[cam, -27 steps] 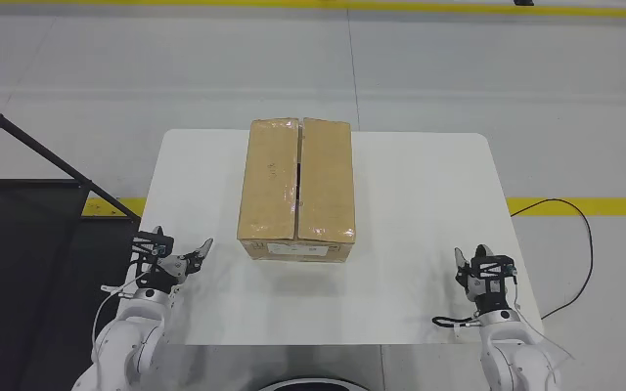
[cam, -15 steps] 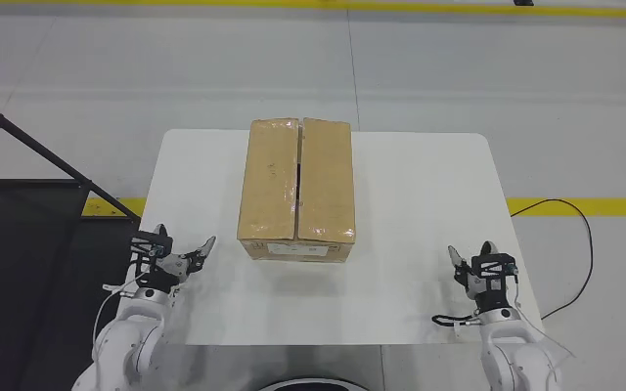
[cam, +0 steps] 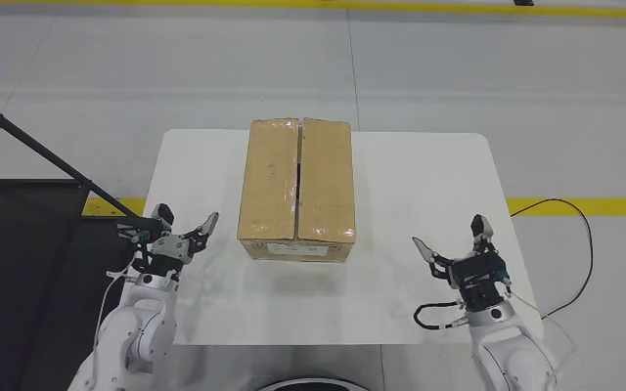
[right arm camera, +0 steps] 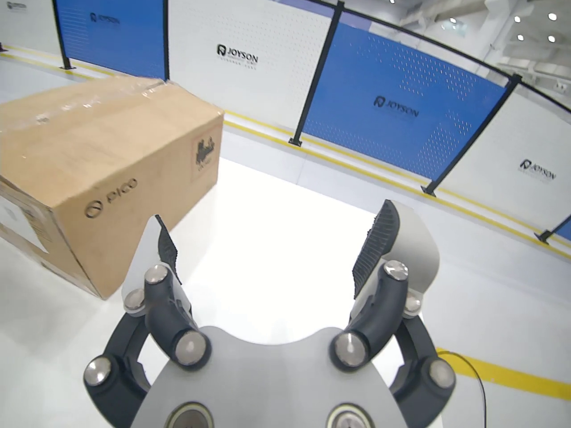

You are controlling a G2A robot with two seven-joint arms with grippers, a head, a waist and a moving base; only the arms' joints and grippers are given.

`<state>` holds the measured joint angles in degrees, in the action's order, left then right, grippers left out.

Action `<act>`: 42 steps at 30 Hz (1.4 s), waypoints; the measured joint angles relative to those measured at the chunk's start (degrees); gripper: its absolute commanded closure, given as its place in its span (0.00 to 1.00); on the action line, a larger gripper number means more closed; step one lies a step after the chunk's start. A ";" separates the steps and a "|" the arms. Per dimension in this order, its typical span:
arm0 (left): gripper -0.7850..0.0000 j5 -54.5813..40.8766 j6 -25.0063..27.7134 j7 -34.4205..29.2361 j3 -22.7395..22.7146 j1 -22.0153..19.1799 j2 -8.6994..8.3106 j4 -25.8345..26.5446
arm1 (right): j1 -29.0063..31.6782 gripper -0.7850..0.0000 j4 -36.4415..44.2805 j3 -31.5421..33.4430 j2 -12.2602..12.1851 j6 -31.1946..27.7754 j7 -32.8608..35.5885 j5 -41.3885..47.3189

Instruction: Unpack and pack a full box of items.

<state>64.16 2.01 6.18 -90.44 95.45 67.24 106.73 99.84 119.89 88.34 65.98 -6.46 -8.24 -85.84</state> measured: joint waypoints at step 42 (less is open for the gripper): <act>0.00 5.83 1.80 -2.95 11.51 -7.45 1.72 -6.20 | -5.83 0.00 -0.09 -11.60 -0.52 -5.26 -6.27 -33.84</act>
<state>69.99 3.81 3.23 -78.93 88.01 68.95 100.53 94.00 119.80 76.74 65.46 -11.72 -14.51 -119.68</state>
